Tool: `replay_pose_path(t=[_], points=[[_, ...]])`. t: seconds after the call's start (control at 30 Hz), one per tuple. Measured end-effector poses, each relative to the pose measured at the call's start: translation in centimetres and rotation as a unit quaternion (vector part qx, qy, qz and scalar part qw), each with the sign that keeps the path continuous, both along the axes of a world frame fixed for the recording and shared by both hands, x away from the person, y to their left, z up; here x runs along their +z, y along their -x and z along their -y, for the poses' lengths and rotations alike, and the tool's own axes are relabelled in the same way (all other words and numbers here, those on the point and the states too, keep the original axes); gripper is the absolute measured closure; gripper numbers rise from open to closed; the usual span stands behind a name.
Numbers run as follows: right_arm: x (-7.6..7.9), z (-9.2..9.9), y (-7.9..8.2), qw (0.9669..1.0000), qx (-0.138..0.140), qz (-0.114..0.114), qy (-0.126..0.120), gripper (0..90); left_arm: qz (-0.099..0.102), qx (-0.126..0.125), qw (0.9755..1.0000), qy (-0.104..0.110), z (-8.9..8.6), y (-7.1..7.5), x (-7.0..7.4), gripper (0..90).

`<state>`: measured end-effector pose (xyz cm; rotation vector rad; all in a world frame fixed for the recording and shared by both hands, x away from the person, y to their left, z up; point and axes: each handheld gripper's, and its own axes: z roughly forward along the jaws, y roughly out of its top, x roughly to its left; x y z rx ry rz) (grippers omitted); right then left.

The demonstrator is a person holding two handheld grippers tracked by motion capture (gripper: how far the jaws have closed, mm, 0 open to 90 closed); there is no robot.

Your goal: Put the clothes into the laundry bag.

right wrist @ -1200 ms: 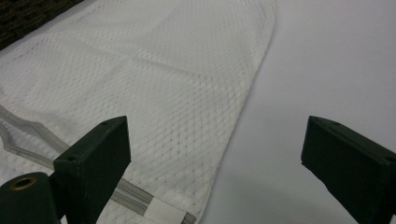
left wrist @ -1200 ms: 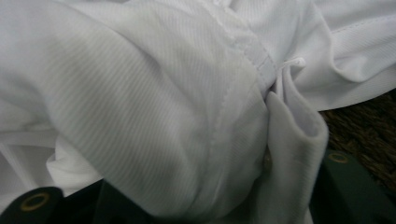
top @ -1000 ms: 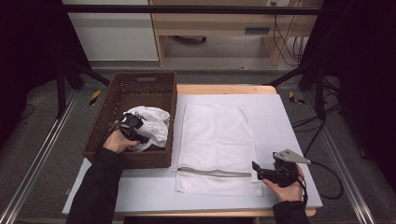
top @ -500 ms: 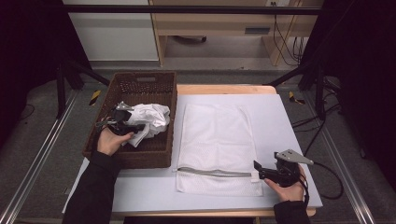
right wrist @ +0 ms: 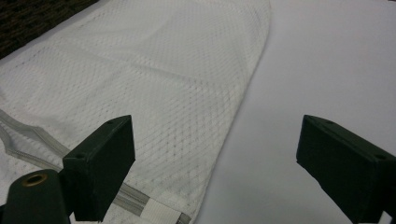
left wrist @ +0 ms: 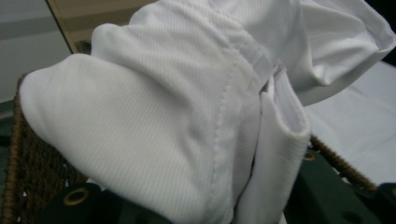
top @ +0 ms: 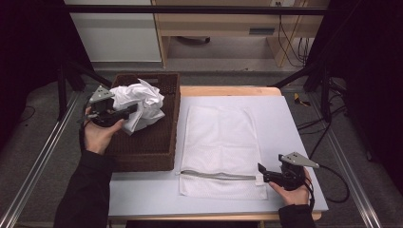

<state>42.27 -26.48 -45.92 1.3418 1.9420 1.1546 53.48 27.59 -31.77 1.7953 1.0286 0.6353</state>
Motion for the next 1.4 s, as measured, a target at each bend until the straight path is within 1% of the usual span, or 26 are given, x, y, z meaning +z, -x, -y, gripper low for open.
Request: replay_pose_path(t=[0.03,0.07,0.1,0.13,0.17,0.2,0.27,0.3,0.33,0.47,0.5,0.57,0.7,0.77,0.83,0.87,0.9,0.97,1.03,1.17,1.27,1.3,1.33,1.4], points=[[0.0,0.0,0.0,1.0000,-0.001,0.001,0.000,11.9,0.007,0.002,1.0000,0.003,-0.1,0.3,0.5,64.8],[0.0,0.0,0.0,1.0000,-0.001,0.001,0.000,11.9,0.007,0.002,1.0000,0.003,-0.1,0.3,0.5,64.8],[0.0,0.0,0.0,1.0000,0.000,0.001,-0.002,12.1,0.018,0.006,0.9998,0.005,-0.3,0.8,1.5,64.8],[0.0,0.0,0.0,1.0000,0.000,0.001,-0.002,12.1,0.018,0.006,0.9998,0.005,-0.3,0.8,1.5,64.8],[0.0,0.0,0.0,1.0000,0.000,0.001,-0.001,12.1,0.031,0.011,0.9994,0.008,-0.3,1.4,2.3,64.8],[0.0,0.0,0.0,1.0000,0.000,0.001,-0.001,12.1,0.031,0.011,0.9994,0.008,-0.3,1.4,2.3,64.8],[0.0,0.0,0.0,1.0000,0.000,0.001,-0.001,12.1,0.048,0.012,0.9987,0.012,-0.3,2.1,3.3,64.8],[0.0,-0.1,0.0,1.0000,0.000,0.000,-0.002,12.1,0.050,0.012,0.9986,0.014,-0.3,2.2,3.5,64.8],[0.0,-0.1,0.0,1.0000,0.000,0.001,-0.001,12.1,0.058,0.012,0.9981,0.016,-0.3,2.5,3.9,64.8],[0.0,-0.1,0.1,1.0000,0.000,0.000,-0.004,12.2,0.080,0.009,0.9965,0.023,0.0,3.4,5.4,64.8],[0.0,-0.1,0.1,1.0000,0.000,0.001,-0.003,12.2,0.091,0.008,0.9955,0.026,0.2,3.8,6.0,64.9],[0.0,0.0,0.0,1.0000,0.000,0.002,-0.001,12.2,0.103,0.002,0.9943,0.030,0.5,4.3,6.9,64.8],[0.0,-0.1,0.0,1.0000,0.000,0.001,-0.003,12.3,0.121,-0.007,0.9923,0.028,1.2,5.3,8.4,64.8],[0.1,-0.1,0.1,1.0000,0.000,0.002,-0.003,12.3,0.124,-0.013,0.9915,0.037,1.5,5.6,9.0,64.8],[0.1,-0.1,0.1,1.0000,0.001,0.002,-0.003,12.2,0.129,-0.015,0.9907,0.040,1.7,5.9,9.5,64.7],[0.1,-0.1,0.1,1.0000,0.000,0.003,-0.003,12.2,0.137,-0.017,0.9896,0.041,1.8,6.0,9.8,64.8],[0.1,-0.1,0.1,1.0000,0.001,0.003,-0.003,12.2,0.139,-0.018,0.9892,0.043,1.9,6.1,10.1,64.7],[0.1,-0.1,0.1,1.0000,0.000,0.004,-0.002,12.2,0.142,-0.018,0.9886,0.047,2.0,6.2,10.6,64.8],[0.1,-0.1,0.1,1.0000,0.000,0.003,-0.003,12.2,0.149,-0.017,0.9874,0.051,2.1,6.3,11.3,64.7],[0.1,-0.1,0.1,1.0000,0.001,0.004,-0.002,12.2,0.155,-0.016,0.9862,0.056,2.2,6.5,12.4,64.7],[0.1,-0.1,0.1,1.0000,0.000,0.004,-0.002,12.2,0.164,-0.017,0.9844,0.061,2.4,6.8,13.2,64.7],[0.1,-0.1,0.1,1.0000,0.000,0.004,-0.003,12.2,0.161,-0.017,0.9847,0.065,2.4,7.0,13.3,64.7],[0.1,-0.1,0.1,1.0000,0.001,0.003,-0.003,12.2,0.166,-0.016,0.9836,0.068,2.4,7.2,13.7,64.7],[0.1,-0.1,0.1,1.0000,0.000,0.005,-0.003,12.2,0.172,-0.016,0.9823,0.072,2.3,7.5,14.2,64.7]])
